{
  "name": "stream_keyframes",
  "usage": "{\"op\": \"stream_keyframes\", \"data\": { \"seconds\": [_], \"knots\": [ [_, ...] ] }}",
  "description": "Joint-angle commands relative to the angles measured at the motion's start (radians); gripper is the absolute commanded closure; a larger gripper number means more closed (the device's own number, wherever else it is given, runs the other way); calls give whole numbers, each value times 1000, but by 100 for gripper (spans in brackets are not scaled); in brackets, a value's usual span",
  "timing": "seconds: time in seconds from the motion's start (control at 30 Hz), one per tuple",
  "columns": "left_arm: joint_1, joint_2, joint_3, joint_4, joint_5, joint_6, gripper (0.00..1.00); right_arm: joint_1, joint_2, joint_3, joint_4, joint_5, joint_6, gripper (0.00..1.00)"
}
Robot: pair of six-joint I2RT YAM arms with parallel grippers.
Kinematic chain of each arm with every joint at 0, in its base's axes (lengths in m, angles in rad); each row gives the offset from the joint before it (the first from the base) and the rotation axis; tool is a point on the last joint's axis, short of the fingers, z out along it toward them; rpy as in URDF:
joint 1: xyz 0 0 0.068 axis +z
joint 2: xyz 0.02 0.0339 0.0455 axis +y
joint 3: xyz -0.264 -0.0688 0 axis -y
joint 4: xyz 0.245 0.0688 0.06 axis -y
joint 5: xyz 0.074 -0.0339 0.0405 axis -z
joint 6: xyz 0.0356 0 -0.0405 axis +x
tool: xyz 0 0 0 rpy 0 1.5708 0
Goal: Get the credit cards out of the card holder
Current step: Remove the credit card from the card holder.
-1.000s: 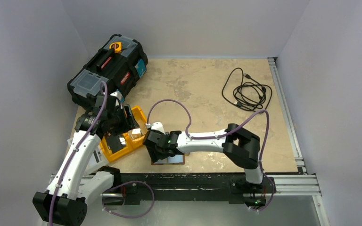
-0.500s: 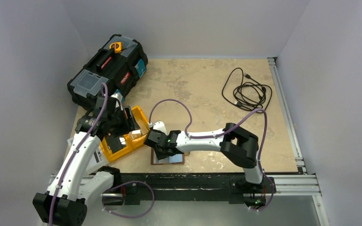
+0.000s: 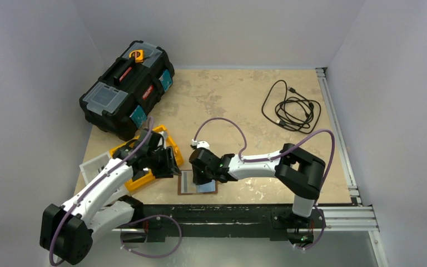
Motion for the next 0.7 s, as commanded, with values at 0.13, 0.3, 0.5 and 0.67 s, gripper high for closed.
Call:
{"op": "stream_keyframes", "data": {
  "seconds": [0.13,0.3,0.5,0.67],
  "knots": [
    [-89,115,-72,204,-7,-120,72,-36,-43,-182,155,-117,8,89],
    [-115,197,-72,264,-39,-139,83,-51,-106,-241,255,-132,-3,89],
    [-152,308,-31,307,-79,-159,90,-56,-170,-290,336,-156,-29,89],
    [-187,383,16,334,-102,-161,93,-60,-204,-320,378,-167,-44,88]
  ]
}}
